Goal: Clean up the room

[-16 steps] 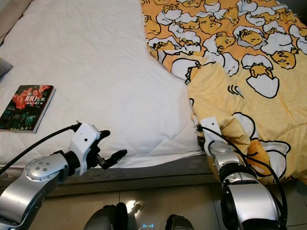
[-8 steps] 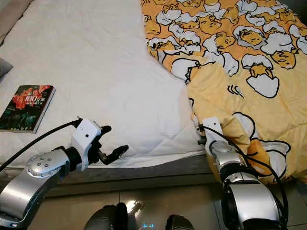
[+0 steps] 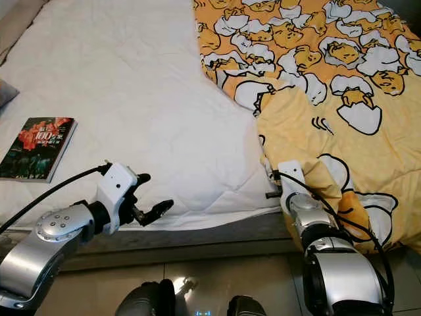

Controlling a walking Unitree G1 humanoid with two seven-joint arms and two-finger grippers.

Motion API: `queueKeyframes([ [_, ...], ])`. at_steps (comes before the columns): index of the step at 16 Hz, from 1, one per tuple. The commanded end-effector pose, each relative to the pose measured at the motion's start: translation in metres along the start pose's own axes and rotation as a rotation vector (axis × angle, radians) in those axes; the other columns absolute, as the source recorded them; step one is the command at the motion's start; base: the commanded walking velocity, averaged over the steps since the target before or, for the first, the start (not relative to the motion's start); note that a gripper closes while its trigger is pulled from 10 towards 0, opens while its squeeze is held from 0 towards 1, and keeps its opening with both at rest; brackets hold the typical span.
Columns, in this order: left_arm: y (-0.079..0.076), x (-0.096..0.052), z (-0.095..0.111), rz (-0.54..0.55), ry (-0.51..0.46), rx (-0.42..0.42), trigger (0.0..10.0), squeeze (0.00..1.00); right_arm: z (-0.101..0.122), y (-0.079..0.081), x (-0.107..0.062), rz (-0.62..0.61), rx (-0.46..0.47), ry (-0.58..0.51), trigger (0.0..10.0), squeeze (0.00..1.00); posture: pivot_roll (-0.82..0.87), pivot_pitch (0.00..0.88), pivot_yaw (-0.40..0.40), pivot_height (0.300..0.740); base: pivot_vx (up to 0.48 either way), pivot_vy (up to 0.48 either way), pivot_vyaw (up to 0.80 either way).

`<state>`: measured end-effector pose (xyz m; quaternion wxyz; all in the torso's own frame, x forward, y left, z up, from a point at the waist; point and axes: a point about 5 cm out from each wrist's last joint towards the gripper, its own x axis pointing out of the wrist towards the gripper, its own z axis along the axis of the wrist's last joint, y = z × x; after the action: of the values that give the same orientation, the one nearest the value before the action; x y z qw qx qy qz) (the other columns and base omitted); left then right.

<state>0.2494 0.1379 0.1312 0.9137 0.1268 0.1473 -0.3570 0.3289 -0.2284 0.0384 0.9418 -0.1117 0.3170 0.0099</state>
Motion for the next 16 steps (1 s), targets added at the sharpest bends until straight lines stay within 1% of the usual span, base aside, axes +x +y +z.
queueKeyframes([
  [1,0.004,-0.001,0.001,0.022,-0.012,-0.005,10.0,1.00,0.005,0.002,0.000,0.029,0.022,-0.023,0.0,0.00,0.07,0.081,0.029,0.740,0.000,0.000,0.00],
  [3,0.002,-0.002,-0.001,0.027,-0.022,-0.020,10.0,1.00,0.008,0.005,0.000,0.087,0.016,-0.044,0.0,0.00,0.05,0.050,0.029,0.740,0.000,0.000,0.00],
  [6,-0.006,0.001,-0.004,0.021,-0.032,-0.035,10.0,1.00,0.009,0.009,-0.002,0.216,-0.020,-0.079,0.0,0.00,0.03,0.022,0.029,0.740,0.000,0.000,0.00],
  [8,-0.005,0.002,-0.004,0.027,-0.042,-0.042,10.0,1.00,0.008,0.013,-0.006,0.342,-0.075,-0.109,0.0,0.00,0.01,0.000,0.026,0.740,0.000,0.000,0.00],
  [10,-0.005,0.004,-0.004,0.030,-0.048,-0.043,10.0,1.00,0.009,0.016,-0.009,0.433,-0.078,-0.138,0.0,0.00,0.00,0.000,0.021,0.740,0.000,0.000,0.00],
  [13,-0.003,0.003,-0.005,0.039,-0.056,-0.040,10.0,1.00,0.014,0.024,-0.018,0.590,-0.087,-0.208,0.0,0.00,0.00,0.000,0.020,0.740,0.000,0.000,0.00],
  [14,-0.002,0.002,-0.005,0.042,-0.058,-0.039,10.0,1.00,0.016,0.025,-0.020,0.611,-0.091,-0.221,0.0,0.00,0.01,0.000,0.019,0.740,0.000,0.000,0.00],
  [15,-0.002,0.000,-0.006,0.044,-0.059,-0.038,10.0,1.00,0.016,0.025,-0.020,0.577,-0.145,-0.216,0.0,0.00,0.01,0.000,0.018,0.740,0.000,0.000,0.00],
  [16,-0.002,-0.001,-0.006,0.044,-0.059,-0.038,10.0,1.00,0.016,0.025,-0.020,0.548,-0.163,-0.212,0.9,0.00,0.01,0.000,0.018,0.740,0.000,0.000,0.00],
])
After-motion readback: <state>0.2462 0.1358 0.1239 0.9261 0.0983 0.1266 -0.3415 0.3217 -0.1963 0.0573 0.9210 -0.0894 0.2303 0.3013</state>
